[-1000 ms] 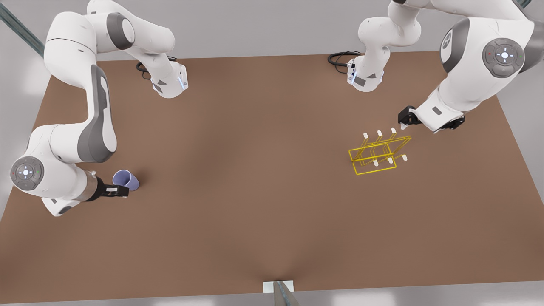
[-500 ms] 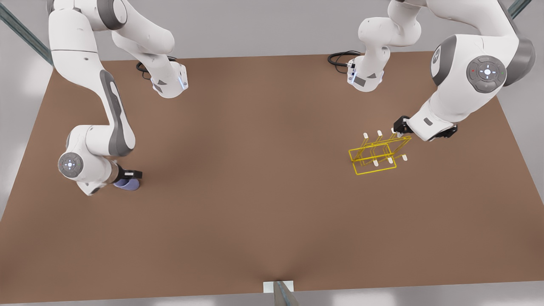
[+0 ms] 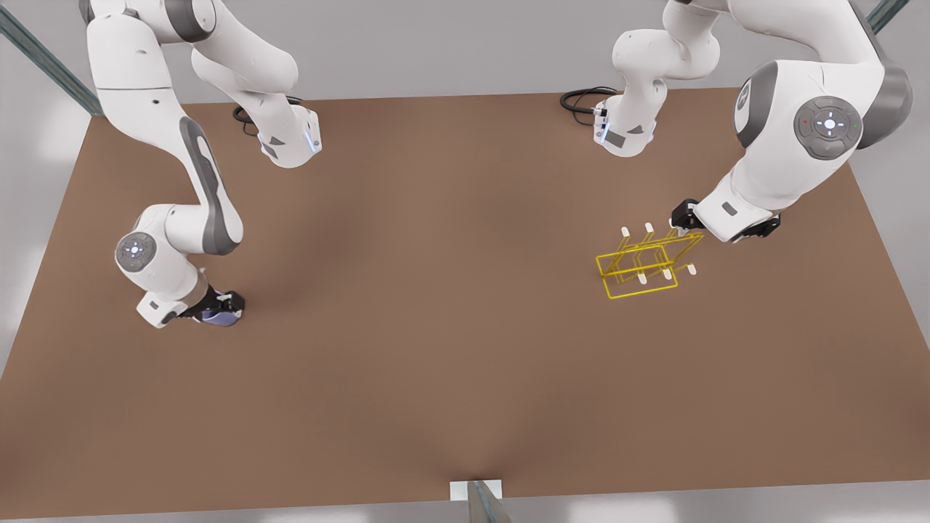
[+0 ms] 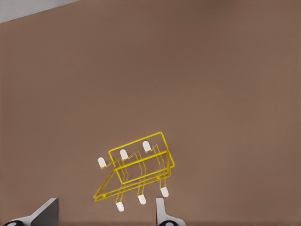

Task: Place the cup on the cup holder

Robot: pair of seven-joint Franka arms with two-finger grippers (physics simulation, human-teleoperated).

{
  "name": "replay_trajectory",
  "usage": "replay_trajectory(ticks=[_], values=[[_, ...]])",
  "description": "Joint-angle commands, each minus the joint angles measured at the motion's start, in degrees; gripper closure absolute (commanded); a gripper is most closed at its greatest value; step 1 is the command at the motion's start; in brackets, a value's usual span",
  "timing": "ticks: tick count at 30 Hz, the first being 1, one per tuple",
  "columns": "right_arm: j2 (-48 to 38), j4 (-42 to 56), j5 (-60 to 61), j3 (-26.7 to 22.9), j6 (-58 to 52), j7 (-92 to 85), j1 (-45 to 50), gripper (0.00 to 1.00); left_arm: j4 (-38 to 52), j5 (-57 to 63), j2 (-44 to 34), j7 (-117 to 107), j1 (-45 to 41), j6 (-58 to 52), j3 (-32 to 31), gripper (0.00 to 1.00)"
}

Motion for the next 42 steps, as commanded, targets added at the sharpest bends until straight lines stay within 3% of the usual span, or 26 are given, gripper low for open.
replay_trajectory(ticks=[1,28,39,40,42], values=[[0.0,-0.7,0.1,0.0,2.1,-6.6,0.0,0.00,0.0,0.0,0.1,0.1,0.0,-0.1,0.0,0.00],[0.0,-5.5,0.1,0.0,1.7,-6.4,-1.5,0.00,0.0,0.0,0.1,0.0,-0.6,-1.8,0.0,0.00],[4.8,-5.0,0.1,0.0,2.2,-5.9,-2.5,0.00,0.0,0.0,0.1,0.0,-0.6,-2.3,-0.1,0.00],[4.8,-4.9,0.1,0.0,2.2,-5.9,-2.5,0.04,0.0,0.0,0.1,0.0,-1.3,-2.3,0.0,0.00],[4.8,-4.8,0.1,0.0,2.2,-5.9,-2.5,0.25,0.0,0.0,0.0,0.1,-1.3,-2.3,-0.1,0.00]])
